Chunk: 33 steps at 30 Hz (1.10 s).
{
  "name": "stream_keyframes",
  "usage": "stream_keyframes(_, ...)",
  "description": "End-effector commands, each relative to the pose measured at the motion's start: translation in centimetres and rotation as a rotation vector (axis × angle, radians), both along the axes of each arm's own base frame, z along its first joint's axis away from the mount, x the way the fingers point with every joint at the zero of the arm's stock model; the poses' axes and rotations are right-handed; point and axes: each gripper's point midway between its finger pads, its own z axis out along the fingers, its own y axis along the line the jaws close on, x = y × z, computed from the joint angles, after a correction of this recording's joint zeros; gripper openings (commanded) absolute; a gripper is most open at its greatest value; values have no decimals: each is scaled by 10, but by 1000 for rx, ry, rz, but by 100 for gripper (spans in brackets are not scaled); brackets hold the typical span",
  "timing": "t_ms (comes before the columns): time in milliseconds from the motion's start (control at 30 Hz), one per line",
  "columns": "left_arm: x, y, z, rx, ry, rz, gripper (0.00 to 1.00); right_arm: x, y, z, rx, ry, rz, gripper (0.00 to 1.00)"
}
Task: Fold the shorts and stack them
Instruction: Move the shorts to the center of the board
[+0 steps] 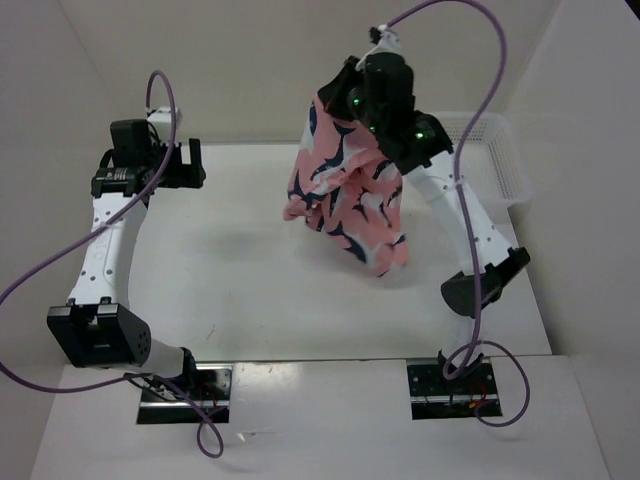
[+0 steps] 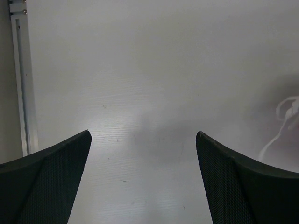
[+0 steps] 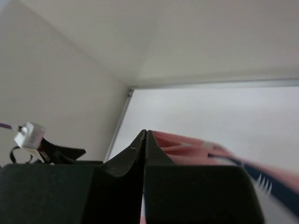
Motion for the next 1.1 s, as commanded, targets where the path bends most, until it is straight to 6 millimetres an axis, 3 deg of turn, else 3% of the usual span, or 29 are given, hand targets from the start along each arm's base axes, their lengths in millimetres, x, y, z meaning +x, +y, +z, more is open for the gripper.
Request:
stream_keyframes(0, 1, 0, 13, 3, -26, -4, 99, 1, 42, -12, 7, -4, 44, 0)
stream_keyframes(67, 2, 0, 18, 5, -38, -4, 99, 9, 54, -41, -46, 33, 58, 3)
stream_keyframes(100, 2, -2, 19, 0, -38, -12, 99, 20, 63, -75, -78, 104, 57, 14)
stream_keyframes(133, 5, -3, 19, -5, -39, -19, 99, 31, 62, -97, -102, 151, 67, 56)
stream_keyframes(167, 4, -6, 19, -13, -40, -31, 99, 50, 42, -109, -85, 201, 23, 79)
stream_keyframes(200, 3, -9, 16, -25, -32, -49, 99, 65, 36, -138, -113, 263, 15, 92)
stream_keyframes(233, 4, -17, 19, -49, -45, -87, 99, 66, 26, -141, -122, 294, 11, 100)
stream_keyframes(267, 3, -21, 8, -63, -26, -105, 99, 73, 12, -144, -124, 306, -16, 100)
stream_keyframes(400, -3, -43, -8, -135, -22, -211, 99, 57, -22, -129, -131, 240, -73, 98)
stream_keyframes(467, -6, -73, -12, -174, -27, -317, 99, 35, -31, -149, -147, 273, -64, 88)
stream_keyframes(500, -8, -83, -20, -186, -3, -345, 99, 28, -32, -162, -159, 301, -54, 88)
stream_keyframes(533, -10, -89, -26, -188, 6, -361, 99, 14, -35, -195, -182, 374, -38, 88)
stream_keyframes(567, -10, -105, -36, -211, 32, -411, 98, 6, -33, -211, -189, 407, -6, 86)
stream_keyframes(600, -11, -112, -39, -225, 44, -437, 98, -8, -36, -253, -211, 498, 4, 86)
stream_keyframes(700, -19, -146, -62, -270, 112, -540, 96, -30, -34, -284, -178, 573, 43, 82)
stream_keyframes(767, -27, -168, -70, -275, 129, -601, 96, -33, -25, -284, -148, 574, 86, 78)
stream_keyframes(800, -29, -170, -85, -270, 156, -597, 96, -37, -15, -288, -131, 591, 144, 77)
stream_keyframes(933, -26, -174, -99, -270, 158, -606, 96, -25, 9, -300, -160, 594, 200, 74)
stream_keyframes(1067, -25, -173, -99, -264, 158, -599, 96, 0, 28, -321, -173, 604, 201, 71)
